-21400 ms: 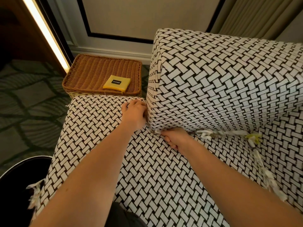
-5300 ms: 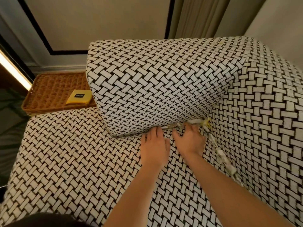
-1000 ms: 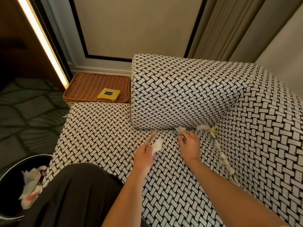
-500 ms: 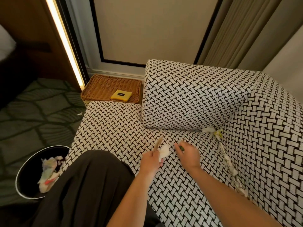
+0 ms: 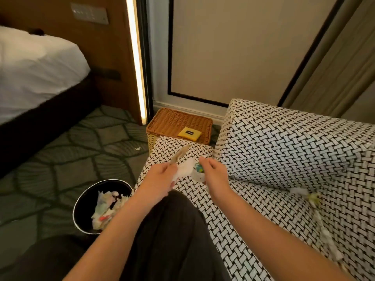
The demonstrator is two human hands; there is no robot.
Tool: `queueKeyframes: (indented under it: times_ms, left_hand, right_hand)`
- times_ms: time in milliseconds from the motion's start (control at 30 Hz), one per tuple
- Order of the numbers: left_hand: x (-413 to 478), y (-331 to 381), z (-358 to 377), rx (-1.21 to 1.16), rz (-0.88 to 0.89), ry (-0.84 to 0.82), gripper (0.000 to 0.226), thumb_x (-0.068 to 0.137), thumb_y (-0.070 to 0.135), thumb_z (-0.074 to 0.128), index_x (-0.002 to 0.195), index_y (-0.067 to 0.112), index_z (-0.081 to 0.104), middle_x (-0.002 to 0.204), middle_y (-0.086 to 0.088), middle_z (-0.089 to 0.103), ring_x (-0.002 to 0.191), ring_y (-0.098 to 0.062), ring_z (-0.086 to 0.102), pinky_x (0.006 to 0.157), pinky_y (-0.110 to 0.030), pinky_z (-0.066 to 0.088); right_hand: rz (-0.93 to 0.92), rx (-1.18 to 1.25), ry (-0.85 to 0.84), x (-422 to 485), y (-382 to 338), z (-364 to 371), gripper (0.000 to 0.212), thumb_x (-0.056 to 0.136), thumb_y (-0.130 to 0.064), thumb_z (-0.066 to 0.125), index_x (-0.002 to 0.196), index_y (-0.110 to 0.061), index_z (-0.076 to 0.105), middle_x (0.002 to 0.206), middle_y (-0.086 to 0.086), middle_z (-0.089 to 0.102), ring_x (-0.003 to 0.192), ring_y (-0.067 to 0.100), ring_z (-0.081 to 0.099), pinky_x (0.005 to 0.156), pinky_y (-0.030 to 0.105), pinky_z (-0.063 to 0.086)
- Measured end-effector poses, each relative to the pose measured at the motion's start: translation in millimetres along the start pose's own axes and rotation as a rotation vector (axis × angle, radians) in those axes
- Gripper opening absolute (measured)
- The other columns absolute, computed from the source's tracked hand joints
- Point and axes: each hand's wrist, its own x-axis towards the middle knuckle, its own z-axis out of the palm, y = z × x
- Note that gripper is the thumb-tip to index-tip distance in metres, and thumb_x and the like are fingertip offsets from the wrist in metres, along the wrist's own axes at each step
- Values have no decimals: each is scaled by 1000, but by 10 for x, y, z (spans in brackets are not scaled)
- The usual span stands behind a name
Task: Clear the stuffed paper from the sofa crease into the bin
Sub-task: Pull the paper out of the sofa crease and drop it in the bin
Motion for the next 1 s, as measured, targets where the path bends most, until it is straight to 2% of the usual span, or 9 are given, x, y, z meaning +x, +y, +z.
queueKeyframes:
  times_ms: [167,367,500,633,667,733,833,933,1000]
  left_hand:
    - [19,-315,-727,91,-12,142,31,96,23,39,73,7,52,54,-1,42,47,-12,36,49,-25,31]
    - [116,-1002,-1344,89,-112,263,30,94,21,42,73,6,55,61,-5,53,57,-16,47,55,-27,37]
    - [302,-1540,-1556,23,-242,342,33,94,20,45,63,10,50,57,-3,51,52,-17,46,56,-27,38]
    - [488,-1944,-1692,-43,-372,387,33,94,22,44,66,10,55,65,-5,55,57,-16,51,50,-24,41]
    - [556,-2004,-1741,-24,-390,403,34,94,23,42,65,10,54,65,-5,55,58,-18,52,50,-26,42]
    - [699,-2087,-1837,74,-425,425,37,94,26,39,65,10,56,70,-6,58,71,-26,55,65,-32,45]
    - [900,-2251,-1941,249,-518,399,41,95,30,34,93,1,64,99,-16,64,98,-33,56,83,-35,43]
    - [1062,-2397,-1969,339,-585,301,40,91,29,34,107,3,60,112,-17,61,102,-34,57,89,-37,46]
    - [1160,-2458,-1977,325,-602,252,40,89,27,36,111,2,57,113,-18,61,101,-35,59,89,-38,48]
  right_hand:
    - [131,53,-199,-37,-218,778,17,92,-27,55,79,-20,62,82,1,64,73,13,57,60,23,43]
    - [275,7,-345,-6,-7,1674,15,91,-23,55,79,-18,63,94,6,67,91,21,61,83,35,48]
    - [331,-70,-368,170,230,2163,17,90,-20,56,75,-17,64,98,11,66,100,28,61,94,43,48]
    - [340,-230,-361,370,536,2545,20,92,-20,54,102,-7,66,112,13,64,106,27,58,99,43,45]
    - [350,-257,-355,422,629,2637,22,92,-20,53,103,-4,65,113,14,63,107,28,58,98,42,45]
    - [378,-291,-332,498,828,2792,22,92,-20,52,96,-3,66,110,14,64,104,29,58,91,39,48]
    - [411,-310,-295,584,1116,2990,28,92,-20,51,94,5,64,103,18,65,91,28,61,71,30,43]
    - [448,-324,-256,651,1311,3081,31,92,-20,50,68,-2,58,72,14,55,66,20,47,62,28,34]
    - [443,-356,-220,709,1422,3121,37,93,-21,49,59,-9,47,63,7,44,62,15,39,62,29,33]
